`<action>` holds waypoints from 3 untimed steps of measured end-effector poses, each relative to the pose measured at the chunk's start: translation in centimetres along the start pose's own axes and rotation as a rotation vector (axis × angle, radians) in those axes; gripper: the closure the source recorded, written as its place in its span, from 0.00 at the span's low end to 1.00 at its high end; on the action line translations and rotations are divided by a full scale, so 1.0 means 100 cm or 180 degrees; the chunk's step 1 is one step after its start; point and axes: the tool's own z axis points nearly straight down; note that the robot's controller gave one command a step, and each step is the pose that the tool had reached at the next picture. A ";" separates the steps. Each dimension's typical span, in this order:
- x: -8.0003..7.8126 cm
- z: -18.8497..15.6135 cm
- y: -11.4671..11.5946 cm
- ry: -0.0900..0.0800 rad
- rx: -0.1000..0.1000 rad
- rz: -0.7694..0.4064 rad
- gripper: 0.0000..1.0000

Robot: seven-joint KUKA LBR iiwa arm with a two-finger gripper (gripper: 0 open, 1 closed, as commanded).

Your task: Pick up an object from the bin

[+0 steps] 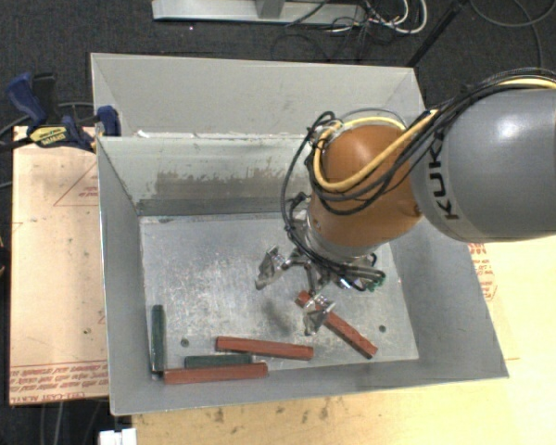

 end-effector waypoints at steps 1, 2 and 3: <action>0.012 0.046 0.039 -0.0037 0.0036 -0.0182 1.00; 0.010 0.048 0.042 -0.0061 0.0023 -0.0186 0.00; 0.010 0.048 0.042 -0.0061 0.0022 -0.0187 0.00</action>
Offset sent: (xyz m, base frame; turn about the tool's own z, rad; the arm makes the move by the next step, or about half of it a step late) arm 0.0000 0.0000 0.0000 0.0000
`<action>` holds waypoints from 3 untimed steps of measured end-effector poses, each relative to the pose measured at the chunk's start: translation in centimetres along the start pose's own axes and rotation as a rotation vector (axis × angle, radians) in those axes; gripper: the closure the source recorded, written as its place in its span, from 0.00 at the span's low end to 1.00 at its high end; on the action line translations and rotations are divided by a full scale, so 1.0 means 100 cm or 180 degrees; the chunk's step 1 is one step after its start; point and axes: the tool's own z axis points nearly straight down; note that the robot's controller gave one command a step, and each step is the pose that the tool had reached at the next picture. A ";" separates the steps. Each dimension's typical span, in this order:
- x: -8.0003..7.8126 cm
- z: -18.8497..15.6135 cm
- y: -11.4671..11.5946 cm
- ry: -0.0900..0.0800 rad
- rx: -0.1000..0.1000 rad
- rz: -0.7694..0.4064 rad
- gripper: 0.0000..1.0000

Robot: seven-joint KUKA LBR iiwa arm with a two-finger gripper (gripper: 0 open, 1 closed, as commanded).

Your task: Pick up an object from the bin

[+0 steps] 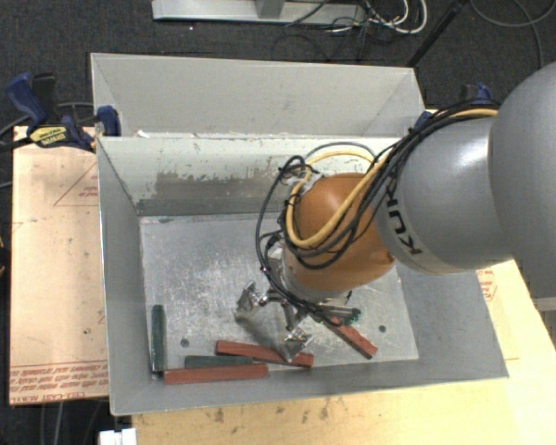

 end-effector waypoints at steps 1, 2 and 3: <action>-0.036 -0.007 0.073 0.0064 -0.0037 -0.0459 1.00; -0.036 -0.007 0.073 0.0066 -0.0038 -0.0457 1.00; -0.053 -0.176 0.079 0.0058 -0.0029 -0.0233 1.00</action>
Offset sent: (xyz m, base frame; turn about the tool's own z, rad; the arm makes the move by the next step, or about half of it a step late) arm 0.0000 0.0000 0.0000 0.0000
